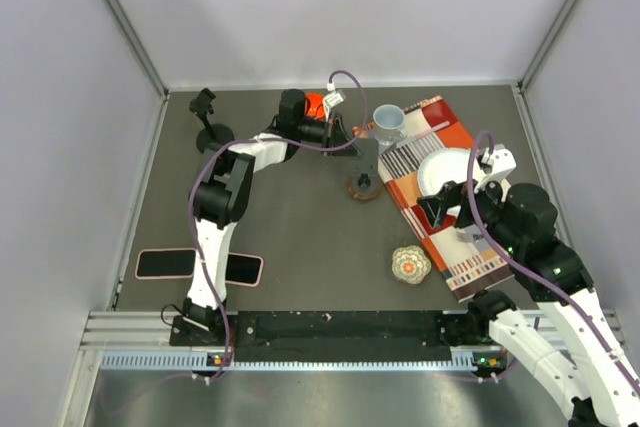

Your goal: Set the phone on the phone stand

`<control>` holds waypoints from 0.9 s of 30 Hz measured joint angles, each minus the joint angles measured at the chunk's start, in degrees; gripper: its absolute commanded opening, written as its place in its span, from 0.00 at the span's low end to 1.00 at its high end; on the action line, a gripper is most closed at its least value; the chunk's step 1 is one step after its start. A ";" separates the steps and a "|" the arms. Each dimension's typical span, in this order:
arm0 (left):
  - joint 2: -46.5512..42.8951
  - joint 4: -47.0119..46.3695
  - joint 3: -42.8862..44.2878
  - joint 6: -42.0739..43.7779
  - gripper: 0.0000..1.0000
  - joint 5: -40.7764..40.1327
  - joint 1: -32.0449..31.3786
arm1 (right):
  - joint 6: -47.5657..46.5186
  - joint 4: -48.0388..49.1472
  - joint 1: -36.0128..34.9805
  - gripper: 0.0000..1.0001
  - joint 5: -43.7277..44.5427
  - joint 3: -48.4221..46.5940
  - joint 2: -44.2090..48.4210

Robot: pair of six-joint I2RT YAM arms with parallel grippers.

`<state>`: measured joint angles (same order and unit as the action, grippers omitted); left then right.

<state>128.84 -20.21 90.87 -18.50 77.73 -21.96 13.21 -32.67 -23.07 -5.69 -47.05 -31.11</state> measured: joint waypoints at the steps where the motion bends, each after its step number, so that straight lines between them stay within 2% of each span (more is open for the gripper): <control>1: 0.46 -4.13 -0.02 -3.41 0.00 0.35 0.02 | -0.07 0.00 0.00 0.99 0.00 -0.02 0.02; 5: 2.97 -19.37 -0.02 -16.00 0.00 2.21 0.13 | -0.15 -0.09 0.00 0.99 0.00 -0.02 0.70; 8: 3.48 -21.35 -0.04 -18.32 0.00 2.62 0.17 | -0.13 -0.17 0.00 0.99 0.00 -0.33 0.92; 10: 3.19 -18.10 -0.04 -14.36 0.00 2.21 0.22 | -0.15 -0.20 0.00 0.99 -0.04 -0.35 0.96; 14: 1.77 2.89 1.20 4.66 0.00 -2.86 0.20 | -0.13 -0.28 0.00 0.99 -0.02 -0.35 1.01; 16: 1.29 8.87 1.62 10.23 0.00 -3.45 0.55 | -0.13 -0.31 0.00 0.99 -0.02 -0.35 1.01; 19: 0.35 13.84 2.03 15.06 0.00 -4.17 0.85 | -0.13 -0.39 0.00 0.99 -0.02 -0.35 1.01; 27: 0.02 20.13 4.02 19.63 0.00 -4.24 1.36 | -0.13 -0.44 0.00 0.99 -0.02 -0.35 1.03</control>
<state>128.86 -0.08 94.89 1.13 73.49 -20.60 13.08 -33.10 -23.07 -5.72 -47.40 -30.09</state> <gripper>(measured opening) 0.012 0.988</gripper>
